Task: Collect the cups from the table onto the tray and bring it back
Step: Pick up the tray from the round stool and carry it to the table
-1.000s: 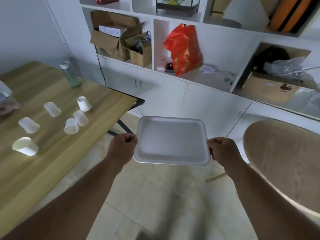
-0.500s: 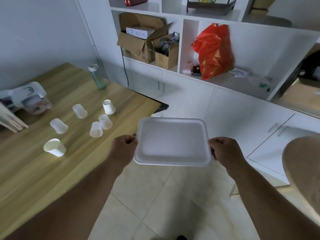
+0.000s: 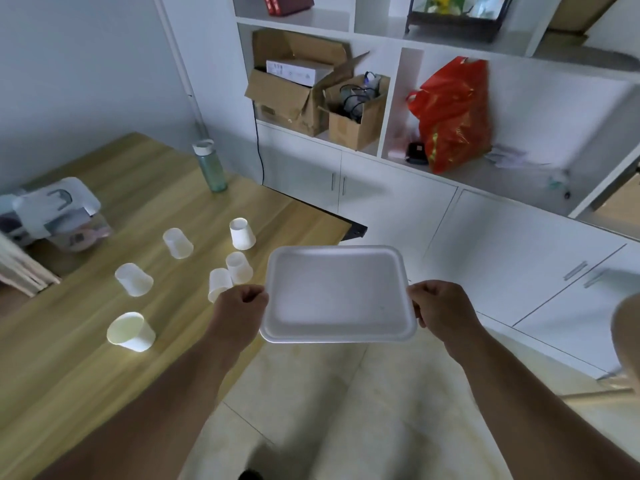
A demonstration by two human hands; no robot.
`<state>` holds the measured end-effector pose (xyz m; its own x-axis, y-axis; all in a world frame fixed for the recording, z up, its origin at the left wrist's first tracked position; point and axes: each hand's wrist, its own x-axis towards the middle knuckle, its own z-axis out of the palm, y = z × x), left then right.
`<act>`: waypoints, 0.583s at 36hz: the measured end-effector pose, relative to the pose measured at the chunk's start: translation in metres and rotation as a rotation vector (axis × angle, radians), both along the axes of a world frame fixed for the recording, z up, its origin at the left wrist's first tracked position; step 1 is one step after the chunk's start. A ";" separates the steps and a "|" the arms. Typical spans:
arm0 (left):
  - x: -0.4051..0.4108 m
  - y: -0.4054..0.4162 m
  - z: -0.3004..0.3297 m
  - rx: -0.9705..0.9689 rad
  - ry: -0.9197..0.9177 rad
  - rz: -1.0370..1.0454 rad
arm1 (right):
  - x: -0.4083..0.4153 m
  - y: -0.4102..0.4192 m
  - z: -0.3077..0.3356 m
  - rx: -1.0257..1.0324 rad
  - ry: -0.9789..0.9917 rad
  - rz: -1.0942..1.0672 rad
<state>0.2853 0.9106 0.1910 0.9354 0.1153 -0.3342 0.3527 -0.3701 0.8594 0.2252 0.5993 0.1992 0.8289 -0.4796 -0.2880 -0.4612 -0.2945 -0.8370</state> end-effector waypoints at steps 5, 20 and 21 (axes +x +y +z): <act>0.033 0.063 -0.002 0.013 0.010 -0.036 | 0.025 0.064 -0.002 -0.010 0.004 -0.013; 0.081 0.159 -0.006 0.028 0.003 0.000 | 0.082 0.165 -0.003 -0.026 0.011 0.014; 0.084 0.162 -0.008 0.024 0.003 0.013 | 0.085 0.167 -0.004 -0.020 0.014 0.013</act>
